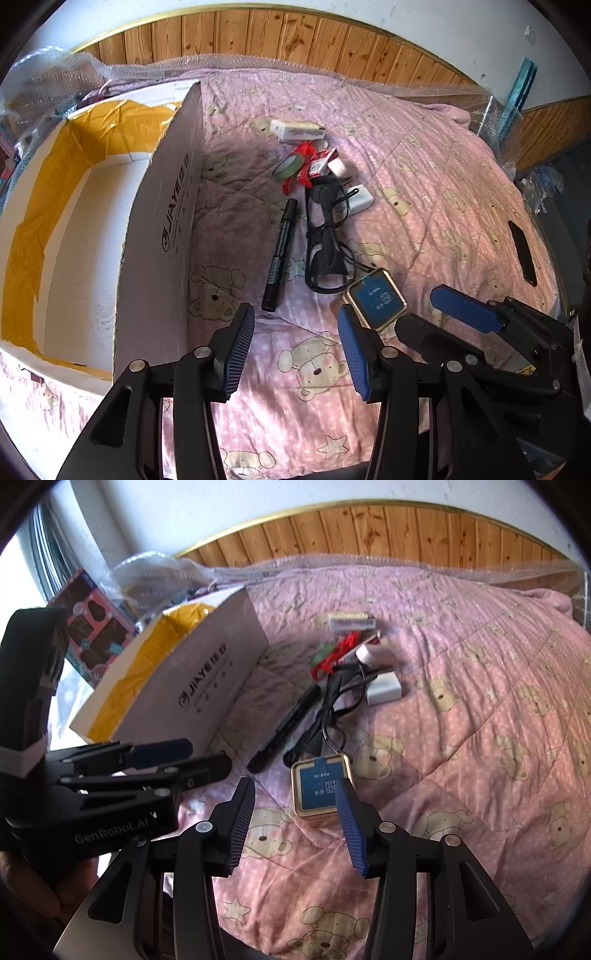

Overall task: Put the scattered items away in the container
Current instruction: 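Grasp the black marker with the left gripper while the right gripper grasps the gold tin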

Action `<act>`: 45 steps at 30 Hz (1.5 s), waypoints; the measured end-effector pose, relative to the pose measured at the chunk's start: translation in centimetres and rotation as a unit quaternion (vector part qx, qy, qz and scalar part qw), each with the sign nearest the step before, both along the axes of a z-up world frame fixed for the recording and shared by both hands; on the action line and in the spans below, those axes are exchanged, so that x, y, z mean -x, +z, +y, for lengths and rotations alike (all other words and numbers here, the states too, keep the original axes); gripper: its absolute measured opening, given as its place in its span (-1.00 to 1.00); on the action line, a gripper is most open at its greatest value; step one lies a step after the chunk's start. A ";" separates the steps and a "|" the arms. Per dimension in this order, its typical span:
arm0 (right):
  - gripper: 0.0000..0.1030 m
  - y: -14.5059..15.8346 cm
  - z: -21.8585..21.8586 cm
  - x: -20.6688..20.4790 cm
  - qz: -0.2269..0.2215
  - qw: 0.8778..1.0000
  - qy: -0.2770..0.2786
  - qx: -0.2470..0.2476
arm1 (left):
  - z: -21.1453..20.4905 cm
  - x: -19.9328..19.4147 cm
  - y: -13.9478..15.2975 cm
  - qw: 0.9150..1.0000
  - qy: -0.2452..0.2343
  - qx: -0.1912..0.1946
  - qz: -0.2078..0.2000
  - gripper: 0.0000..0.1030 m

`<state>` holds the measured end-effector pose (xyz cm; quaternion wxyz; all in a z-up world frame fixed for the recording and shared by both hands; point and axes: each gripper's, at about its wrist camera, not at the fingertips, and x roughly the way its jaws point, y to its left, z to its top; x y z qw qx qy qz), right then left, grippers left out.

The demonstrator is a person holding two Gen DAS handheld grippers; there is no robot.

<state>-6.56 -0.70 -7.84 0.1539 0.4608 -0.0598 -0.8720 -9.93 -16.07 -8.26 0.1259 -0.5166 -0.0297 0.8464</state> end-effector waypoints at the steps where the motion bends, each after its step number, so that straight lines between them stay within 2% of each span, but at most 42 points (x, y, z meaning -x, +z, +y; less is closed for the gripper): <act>1: -0.03 -0.3 0.0 0.1 -0.002 1.000 0.001 -0.002 | -0.1 0.2 -0.2 1.000 0.001 -0.001 -0.003 -0.05; 10: 0.01 -3.0 -0.5 1.6 -0.023 0.999 0.008 -0.026 | -0.4 1.4 -2.2 1.000 -0.002 -0.010 -0.025 -0.03; 16: 0.01 -3.3 -0.3 2.6 -0.003 0.999 0.006 -0.048 | -0.2 2.4 -3.5 0.999 -0.004 -0.024 -0.040 -0.02; 22: 0.01 -3.7 1.1 3.3 0.000 0.999 -0.013 -0.045 | 0.2 3.6 -4.2 0.999 -0.004 -0.027 -0.046 0.09; 25: 0.08 -4.5 2.8 3.8 -0.010 0.999 -0.033 -0.027 | 0.3 4.4 -5.1 0.998 -0.002 -0.023 -0.055 0.09; 31: 0.12 -5.5 5.7 4.6 -0.035 0.996 -0.049 0.064 | 0.3 5.9 -7.7 0.995 0.013 -0.031 -0.090 0.10; 35: 0.12 -5.7 6.3 4.9 -0.045 0.991 -0.042 0.119 | 0.1 6.5 -8.3 0.996 0.020 -0.039 -0.083 0.08; 41: 0.18 -6.2 4.6 5.3 -0.021 0.996 -0.022 0.082 | 0.8 7.2 -8.2 0.998 0.011 -0.019 -0.059 0.06; 43: 0.19 -6.5 4.6 5.6 -0.021 0.996 -0.020 0.088 | 1.1 7.4 -8.2 0.999 0.005 -0.008 -0.049 -0.06; 44: 0.19 -6.7 4.7 5.6 -0.020 0.995 -0.019 0.092 | 1.3 7.4 -8.1 0.999 0.002 0.003 -0.043 -0.17; 45: 0.19 -6.7 4.9 5.6 -0.018 0.995 -0.017 0.094 | 1.3 7.5 -8.2 0.999 -0.002 0.012 -0.041 -0.38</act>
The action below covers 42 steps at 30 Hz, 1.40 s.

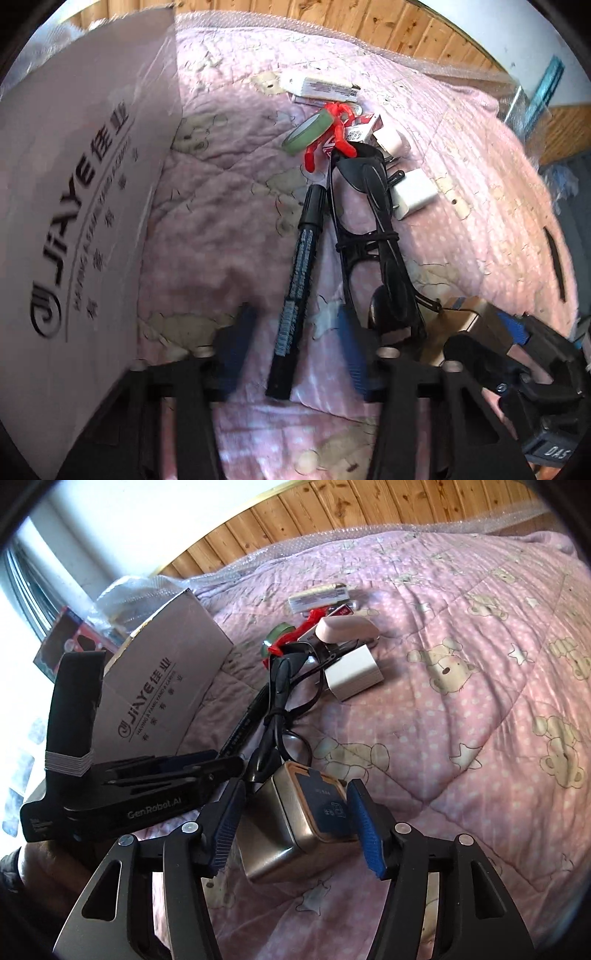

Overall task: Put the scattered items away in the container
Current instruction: 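Grasp the black marker with the left gripper while the right gripper grasps the gold tin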

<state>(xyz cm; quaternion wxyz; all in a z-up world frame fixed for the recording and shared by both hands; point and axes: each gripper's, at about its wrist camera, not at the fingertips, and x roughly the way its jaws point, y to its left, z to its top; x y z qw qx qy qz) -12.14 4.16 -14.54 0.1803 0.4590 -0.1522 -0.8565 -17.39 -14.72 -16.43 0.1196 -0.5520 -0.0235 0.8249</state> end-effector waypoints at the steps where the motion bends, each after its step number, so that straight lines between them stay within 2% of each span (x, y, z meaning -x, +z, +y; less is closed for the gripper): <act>1: 0.19 -0.1 0.2 -0.1 0.001 1.000 0.001 0.001 | 0.1 0.0 0.0 1.000 0.000 0.005 0.002 -0.51; 4: 0.26 -0.2 0.6 -0.6 0.006 1.000 -0.006 0.004 | -0.5 -0.3 0.0 1.000 0.002 0.005 0.003 -0.66; 9: 0.28 0.5 0.6 -1.9 0.012 1.000 -0.007 -0.001 | -1.0 -1.4 0.1 1.000 -0.001 -0.002 0.002 -0.67; 11: 0.29 0.7 0.2 -2.4 0.018 1.000 0.003 -0.012 | -1.2 -1.5 0.0 1.000 -0.001 -0.004 0.006 -0.63; 15: 0.29 1.1 -0.9 -3.2 0.036 0.998 0.016 -0.048 | -0.1 -1.1 -0.2 1.000 -0.008 -0.008 0.015 -0.37; 17: 0.32 0.8 -0.9 -3.2 0.040 0.998 0.010 -0.047 | 0.4 -1.1 -0.3 1.000 -0.017 -0.002 0.021 -0.32; 21: 0.46 -0.4 -0.1 -2.3 0.033 0.999 -0.020 -0.015 | 0.6 -1.3 -0.3 0.999 -0.023 0.006 0.033 -0.33; 24: 0.48 -1.0 0.2 -1.9 0.018 0.999 -0.031 0.018 | 0.2 -1.5 -0.2 0.999 -0.020 -0.001 0.032 -0.35; 27: 0.49 -1.8 0.0 -1.8 -0.016 0.998 -0.014 0.056 | -0.3 -1.6 -0.1 0.999 -0.015 -0.010 0.032 -0.35; 28: 0.49 -1.8 -0.3 -2.0 -0.015 0.998 -0.009 0.057 | -0.4 -1.7 -0.1 0.999 -0.017 -0.011 0.033 -0.35; 30: 0.37 -1.5 -0.9 -2.4 -0.004 0.999 -0.006 0.042 | -0.2 -1.7 -0.2 0.999 -0.023 -0.005 0.039 -0.42; 31: 0.30 -1.3 -1.1 -2.6 -0.001 0.999 -0.006 0.047 | -0.2 -1.7 -0.2 0.999 -0.024 0.004 0.042 -0.58; 33: 0.25 -0.7 -1.3 -2.6 0.005 0.999 0.000 0.048 | -0.2 -1.1 -0.3 0.999 -0.024 0.003 0.044 -0.71; 36: 0.24 0.1 -1.7 -2.8 0.024 0.999 0.003 0.024 | -0.5 -1.1 -0.3 0.999 -0.025 -0.003 0.042 -0.72; 42: 0.24 1.2 -2.0 -3.4 0.029 1.000 0.000 0.006 | -0.8 -2.0 0.2 0.999 -0.021 -0.021 0.040 -0.72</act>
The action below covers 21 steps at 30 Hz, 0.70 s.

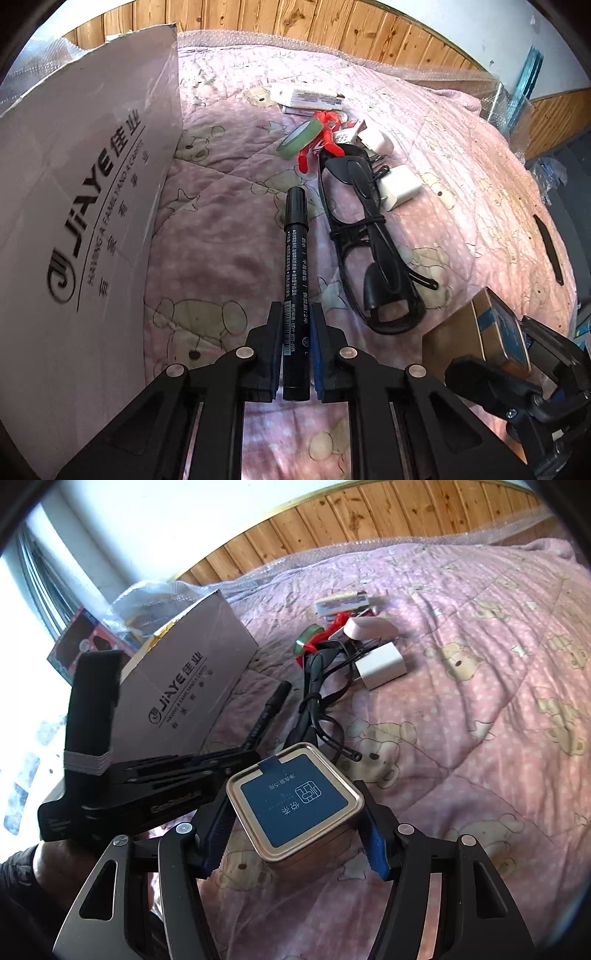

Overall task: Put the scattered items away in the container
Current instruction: 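Grasp the black marker with the left gripper while the right gripper grasps the gold tin, then carry the marker and tin with both grippers over the white box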

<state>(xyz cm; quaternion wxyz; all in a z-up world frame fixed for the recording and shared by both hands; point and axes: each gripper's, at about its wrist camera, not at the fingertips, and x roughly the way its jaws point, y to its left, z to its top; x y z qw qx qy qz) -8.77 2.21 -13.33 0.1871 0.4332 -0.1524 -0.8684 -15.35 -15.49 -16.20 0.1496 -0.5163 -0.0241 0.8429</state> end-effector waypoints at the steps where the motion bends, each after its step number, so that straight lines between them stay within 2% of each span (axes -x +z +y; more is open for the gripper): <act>1: 0.24 0.2 0.0 -0.2 -0.001 1.000 -0.002 -0.003 | -0.1 -0.2 0.2 1.000 0.000 -0.003 0.001 -0.72; 8: 0.24 1.5 -0.1 -1.3 0.004 1.000 -0.011 -0.017 | -0.4 -2.7 2.4 1.000 -0.006 -0.024 0.018 -0.73; 21: 0.24 5.7 -2.1 -4.8 0.040 0.998 -0.008 -0.052 | -1.0 -7.0 6.8 0.995 -0.019 -0.069 0.066 -0.72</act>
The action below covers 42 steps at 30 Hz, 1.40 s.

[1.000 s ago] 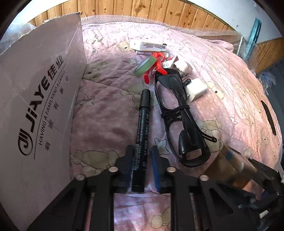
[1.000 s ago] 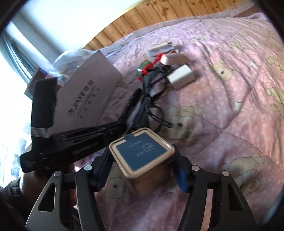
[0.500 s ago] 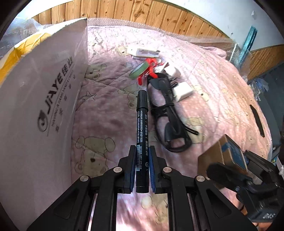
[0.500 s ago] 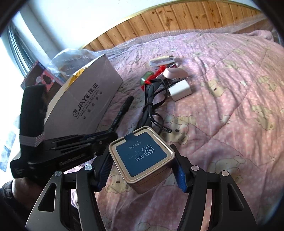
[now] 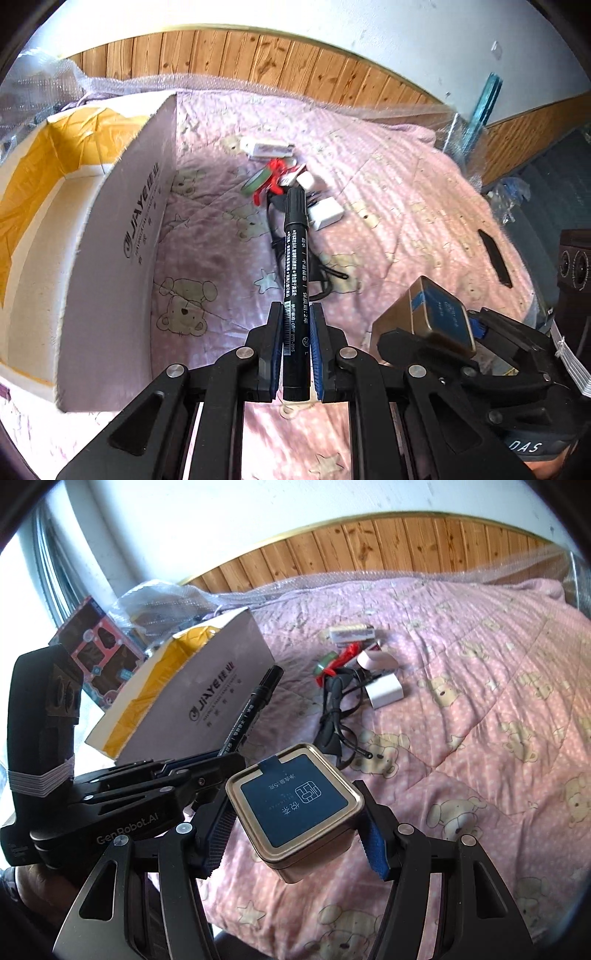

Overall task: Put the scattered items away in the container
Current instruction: 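Carry the marker and tin with both grippers over the white box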

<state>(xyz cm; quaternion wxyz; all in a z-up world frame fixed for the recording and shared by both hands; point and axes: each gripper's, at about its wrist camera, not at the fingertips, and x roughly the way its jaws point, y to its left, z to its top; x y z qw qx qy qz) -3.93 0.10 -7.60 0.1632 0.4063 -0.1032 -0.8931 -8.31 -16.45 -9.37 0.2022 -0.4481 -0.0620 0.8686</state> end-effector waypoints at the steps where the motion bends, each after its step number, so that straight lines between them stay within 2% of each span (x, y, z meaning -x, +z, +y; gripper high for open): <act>1: 0.24 0.3 -0.2 -0.3 0.003 1.000 0.000 -0.002 | -0.1 -0.3 0.4 1.000 0.000 -0.004 0.005 -0.72; 22: 0.24 5.8 -4.4 -3.0 0.062 0.996 0.045 -0.039 | -4.8 -3.8 5.2 0.995 0.047 -0.055 0.063 -0.72; 32: 0.24 8.1 -7.7 -2.2 0.087 0.992 0.081 -0.047 | -9.3 -4.5 7.0 0.989 0.091 -0.086 0.079 -0.72; 42: 0.24 10.0 -11.2 -0.6 0.107 0.987 0.114 -0.045 | -13.4 -4.4 7.2 0.983 0.134 -0.101 0.080 -0.72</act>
